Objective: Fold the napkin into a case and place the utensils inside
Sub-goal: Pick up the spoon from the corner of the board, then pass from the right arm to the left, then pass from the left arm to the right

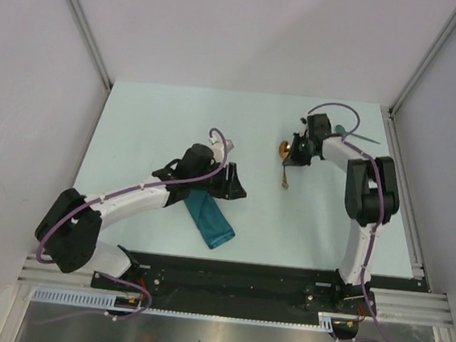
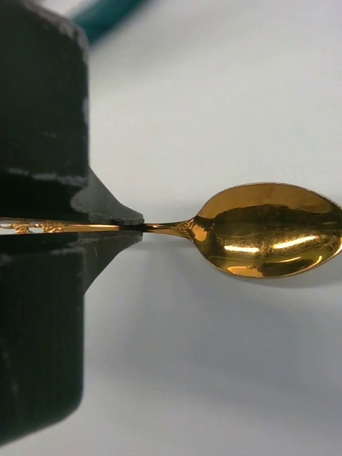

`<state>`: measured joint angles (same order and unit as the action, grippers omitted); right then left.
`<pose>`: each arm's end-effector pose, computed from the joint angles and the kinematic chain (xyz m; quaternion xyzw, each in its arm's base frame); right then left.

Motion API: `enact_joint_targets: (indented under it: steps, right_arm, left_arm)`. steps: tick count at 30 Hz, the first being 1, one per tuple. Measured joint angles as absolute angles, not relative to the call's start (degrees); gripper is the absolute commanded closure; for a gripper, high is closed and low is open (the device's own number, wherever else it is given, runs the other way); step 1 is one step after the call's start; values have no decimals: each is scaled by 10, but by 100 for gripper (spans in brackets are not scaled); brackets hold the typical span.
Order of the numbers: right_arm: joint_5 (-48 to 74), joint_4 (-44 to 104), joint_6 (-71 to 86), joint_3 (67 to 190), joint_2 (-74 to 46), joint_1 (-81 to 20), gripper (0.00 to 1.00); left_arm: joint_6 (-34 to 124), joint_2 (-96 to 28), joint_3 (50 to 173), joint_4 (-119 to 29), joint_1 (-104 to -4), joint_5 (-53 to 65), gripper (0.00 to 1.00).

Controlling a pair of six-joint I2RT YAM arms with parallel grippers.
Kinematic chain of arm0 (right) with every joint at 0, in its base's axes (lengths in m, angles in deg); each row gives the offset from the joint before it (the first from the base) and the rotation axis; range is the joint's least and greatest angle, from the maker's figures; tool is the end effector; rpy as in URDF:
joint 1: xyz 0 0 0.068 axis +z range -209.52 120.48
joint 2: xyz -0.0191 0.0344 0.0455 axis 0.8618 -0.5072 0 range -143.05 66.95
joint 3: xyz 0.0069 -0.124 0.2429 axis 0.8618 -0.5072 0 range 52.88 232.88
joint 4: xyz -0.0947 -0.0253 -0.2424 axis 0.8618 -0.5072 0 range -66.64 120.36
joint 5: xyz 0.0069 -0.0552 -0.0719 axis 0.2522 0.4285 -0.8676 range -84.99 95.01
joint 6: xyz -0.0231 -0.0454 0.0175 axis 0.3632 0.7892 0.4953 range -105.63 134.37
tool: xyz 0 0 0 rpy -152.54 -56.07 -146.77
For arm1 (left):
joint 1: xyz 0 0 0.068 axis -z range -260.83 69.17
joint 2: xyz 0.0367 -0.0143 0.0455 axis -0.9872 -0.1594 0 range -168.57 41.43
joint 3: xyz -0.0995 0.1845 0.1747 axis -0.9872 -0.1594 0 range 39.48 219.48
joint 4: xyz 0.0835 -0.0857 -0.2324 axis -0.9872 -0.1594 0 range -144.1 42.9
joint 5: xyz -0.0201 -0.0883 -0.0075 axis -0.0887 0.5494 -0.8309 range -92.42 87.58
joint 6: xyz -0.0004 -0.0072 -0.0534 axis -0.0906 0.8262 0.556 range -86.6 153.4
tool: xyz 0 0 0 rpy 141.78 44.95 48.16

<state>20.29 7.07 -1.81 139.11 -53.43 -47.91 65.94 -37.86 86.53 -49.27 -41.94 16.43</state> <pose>0.4372 0.0993 0.1621 0.0007 0.9521 0.1906 0.2391 0.2254 -0.1966 0.2322 0.1246 0.8671 -0.3861 0.2889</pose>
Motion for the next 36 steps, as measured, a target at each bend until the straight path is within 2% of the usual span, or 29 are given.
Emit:
enact_joint_targets:
  steps: [5, 13, 15, 16, 17, 18, 19, 21, 22, 24, 25, 30, 32, 33, 34, 36]
  right_arm:
    - [255, 172, -150, 1213, -379, -416, 100]
    - [261, 350, -314, 1093, -243, -327, 100]
    - [258, 380, -345, 1067, -231, -321, 100]
    - [255, 391, -359, 1054, -226, -321, 100]
    - [254, 396, -369, 1047, -223, -320, 100]
    - [254, 402, -379, 1040, -220, -318, 97]
    - [256, 404, -386, 1036, -217, -318, 71]
    - [277, 405, -384, 1032, -209, -325, 55]
    - [288, 407, -376, 1032, -208, -329, 43]
    - [335, 401, -336, 1039, -208, -338, 37]
    - [357, 369, -293, 1054, -208, -343, 31]
    - [405, 190, -60, 1171, -206, -341, 29]
    - [418, 144, 3, 1196, -196, -333, 32]
    - [423, 126, 30, 1201, -188, -329, 35]
    - [429, 112, 49, 1202, -182, -327, 43]
    - [451, 79, 87, 1202, -173, -328, 49]
  left_arm:
    - [682, -424, 887, -463, -419, 165, 44]
    - [735, -470, 907, -402, -407, 191, 47]
    - [741, -470, 907, -401, -402, 192, 56]
    - [742, -470, 907, -401, -401, 193, 80]
    - [744, -470, 904, -398, -401, 194, 88]
    - [747, -469, 900, -397, -401, 196, 95]
    - [749, -467, 895, -406, -401, 192, 100]
    - [742, -463, 883, -430, -411, 186, 100]
    - [728, -458, 881, -449, -414, 193, 100]
    - [697, -437, 881, -491, -410, 212, 100]
    - [677, -421, 881, -515, -408, 224, 100]
    - [597, -322, 879, -614, -406, 281, 100]
    - [570, -296, 879, -649, -409, 298, 100]
    - [558, -287, 879, -666, -411, 309, 100]
    - [549, -281, 879, -679, -413, 316, 100]
    - [530, -274, 879, -708, -415, 333, 100]
